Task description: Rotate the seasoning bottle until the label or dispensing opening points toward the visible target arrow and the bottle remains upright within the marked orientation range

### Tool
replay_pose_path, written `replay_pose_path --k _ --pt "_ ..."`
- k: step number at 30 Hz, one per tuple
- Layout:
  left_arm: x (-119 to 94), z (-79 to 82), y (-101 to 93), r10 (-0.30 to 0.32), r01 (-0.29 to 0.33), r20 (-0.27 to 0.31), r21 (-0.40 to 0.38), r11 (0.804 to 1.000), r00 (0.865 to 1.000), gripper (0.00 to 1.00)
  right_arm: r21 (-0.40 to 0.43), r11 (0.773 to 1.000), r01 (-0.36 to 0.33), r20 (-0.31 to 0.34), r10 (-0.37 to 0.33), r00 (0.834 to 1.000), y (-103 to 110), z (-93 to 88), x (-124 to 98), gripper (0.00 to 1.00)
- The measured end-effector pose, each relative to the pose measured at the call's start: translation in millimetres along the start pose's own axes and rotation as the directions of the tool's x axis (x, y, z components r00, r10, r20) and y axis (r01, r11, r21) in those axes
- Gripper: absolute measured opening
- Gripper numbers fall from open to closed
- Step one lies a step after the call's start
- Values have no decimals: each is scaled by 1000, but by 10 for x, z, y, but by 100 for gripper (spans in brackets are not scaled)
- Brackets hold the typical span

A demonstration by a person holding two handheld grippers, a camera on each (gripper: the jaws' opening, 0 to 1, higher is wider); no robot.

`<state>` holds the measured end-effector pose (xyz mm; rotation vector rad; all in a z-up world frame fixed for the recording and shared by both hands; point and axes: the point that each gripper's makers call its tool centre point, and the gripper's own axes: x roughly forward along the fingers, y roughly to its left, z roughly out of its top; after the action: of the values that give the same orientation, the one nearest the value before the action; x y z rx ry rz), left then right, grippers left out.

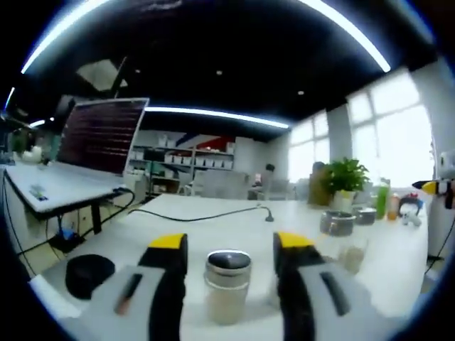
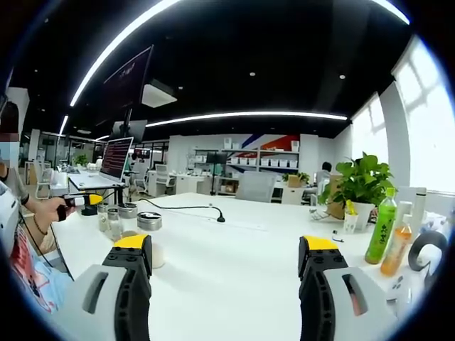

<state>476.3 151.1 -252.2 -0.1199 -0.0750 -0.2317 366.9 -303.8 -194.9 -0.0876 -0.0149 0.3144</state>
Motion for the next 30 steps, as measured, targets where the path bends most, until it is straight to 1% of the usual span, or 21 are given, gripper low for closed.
replay_pose_path --k 2,7,11,14,19,21,24,26,28,30 --pt "17 -33 -10 9 -9 -3 -9 1000 1000 51 -3 1000 0 0 0 1000 -5 2 -6 88" --pt "62 -98 -6 34 -34 -5 11 999 999 49 1 1000 6 0 -6 1000 -30 -4 -9 87" --pt "90 -151 -8 37 -38 -16 -5 999 999 47 1 1000 11 0 -11 1000 -49 -4 -12 87" --pt "136 -164 -24 30 -29 -25 38 999 999 47 -3 1000 12 1 -12 1000 -49 5 -16 87" --pt "152 -221 0 44 -43 -38 33 999 998 46 4 1000 12 -3 -12 1000 -70 -8 -7 87" --pt "154 -221 35 58 -57 -32 30 998 998 45 4 1000 14 -4 -14 1000 -81 -11 -8 87" --pt "181 -231 47 53 -52 -35 35 998 998 45 0 1000 16 -2 -16 1000 -91 -4 -7 87" --pt "187 -247 48 53 -51 -42 38 998 998 43 3 1000 15 -4 -15 1000 -104 -13 3 87" --pt "190 -257 41 46 -45 -44 40 998 998 37 10 1000 16 -11 -16 1000 -120 -35 6 87" --pt "186 -266 48 48 -46 -46 40 998 998 34 15 1000 18 -14 -18 1000 -123 -45 0 86"
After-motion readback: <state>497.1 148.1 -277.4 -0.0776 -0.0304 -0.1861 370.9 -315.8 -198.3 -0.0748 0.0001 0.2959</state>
